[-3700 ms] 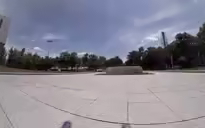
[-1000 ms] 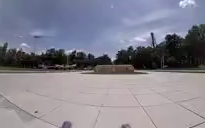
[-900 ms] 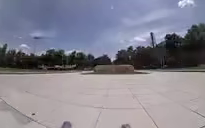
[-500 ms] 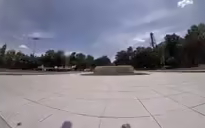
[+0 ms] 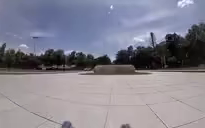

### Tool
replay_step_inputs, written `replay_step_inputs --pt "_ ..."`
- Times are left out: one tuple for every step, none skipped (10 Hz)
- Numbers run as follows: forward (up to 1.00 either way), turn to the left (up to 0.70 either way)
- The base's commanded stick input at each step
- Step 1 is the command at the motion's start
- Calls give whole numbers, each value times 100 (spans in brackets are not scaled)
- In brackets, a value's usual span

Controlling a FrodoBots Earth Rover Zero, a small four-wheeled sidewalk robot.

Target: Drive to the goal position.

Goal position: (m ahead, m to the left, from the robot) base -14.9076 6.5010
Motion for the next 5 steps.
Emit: replay_step_inputs --pt "70 2" --pt "70 2" --pt "70 2" --pt "70 2" --pt "70 2"
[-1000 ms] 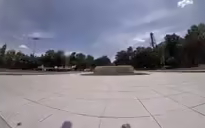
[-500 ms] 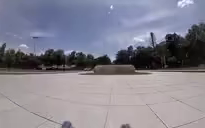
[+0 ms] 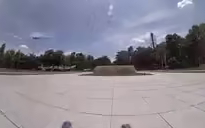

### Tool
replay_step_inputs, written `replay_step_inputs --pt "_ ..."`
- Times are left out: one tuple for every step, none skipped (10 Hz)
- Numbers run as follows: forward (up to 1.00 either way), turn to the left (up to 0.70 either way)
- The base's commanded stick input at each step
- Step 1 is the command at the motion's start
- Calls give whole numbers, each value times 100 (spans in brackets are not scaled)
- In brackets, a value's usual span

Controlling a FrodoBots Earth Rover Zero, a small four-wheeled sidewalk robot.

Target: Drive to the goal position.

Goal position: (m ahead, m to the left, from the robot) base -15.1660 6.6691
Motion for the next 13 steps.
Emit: replay_step_inputs --pt "70 2" --pt "70 2" --pt "70 2" --pt "70 2" --pt "70 2" --pt "70 2" --pt "70 2" --pt "70 2" --pt "70 2" --pt "70 2" --pt "70 2" --pt "70 2" --pt "70 2"
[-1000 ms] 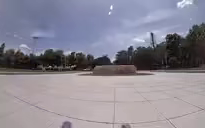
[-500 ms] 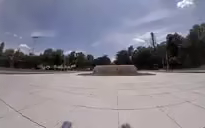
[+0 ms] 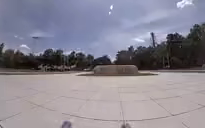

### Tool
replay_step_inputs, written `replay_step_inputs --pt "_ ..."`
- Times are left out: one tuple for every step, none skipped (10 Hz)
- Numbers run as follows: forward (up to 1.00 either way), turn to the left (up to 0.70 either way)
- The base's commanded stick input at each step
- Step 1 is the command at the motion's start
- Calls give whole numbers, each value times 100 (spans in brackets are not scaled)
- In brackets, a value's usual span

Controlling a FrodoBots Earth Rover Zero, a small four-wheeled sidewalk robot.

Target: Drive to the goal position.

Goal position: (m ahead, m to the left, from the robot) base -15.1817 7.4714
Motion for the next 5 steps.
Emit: replay_step_inputs --pt "70 2" --pt "70 2" --pt "70 3" --pt "70 2" --pt "70 16"
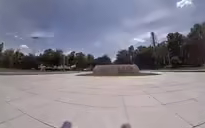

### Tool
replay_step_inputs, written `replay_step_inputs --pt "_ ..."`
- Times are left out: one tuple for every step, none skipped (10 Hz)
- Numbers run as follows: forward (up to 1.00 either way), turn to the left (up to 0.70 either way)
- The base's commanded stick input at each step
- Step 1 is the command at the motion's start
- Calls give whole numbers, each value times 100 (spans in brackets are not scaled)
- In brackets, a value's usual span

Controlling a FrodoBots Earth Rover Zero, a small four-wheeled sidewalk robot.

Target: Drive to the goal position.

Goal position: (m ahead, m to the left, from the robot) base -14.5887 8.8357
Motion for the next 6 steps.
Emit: replay_step_inputs --pt "70 35" --pt "70 35" --pt "70 35" --pt "70 31" --pt "70 14" --pt "70 2"
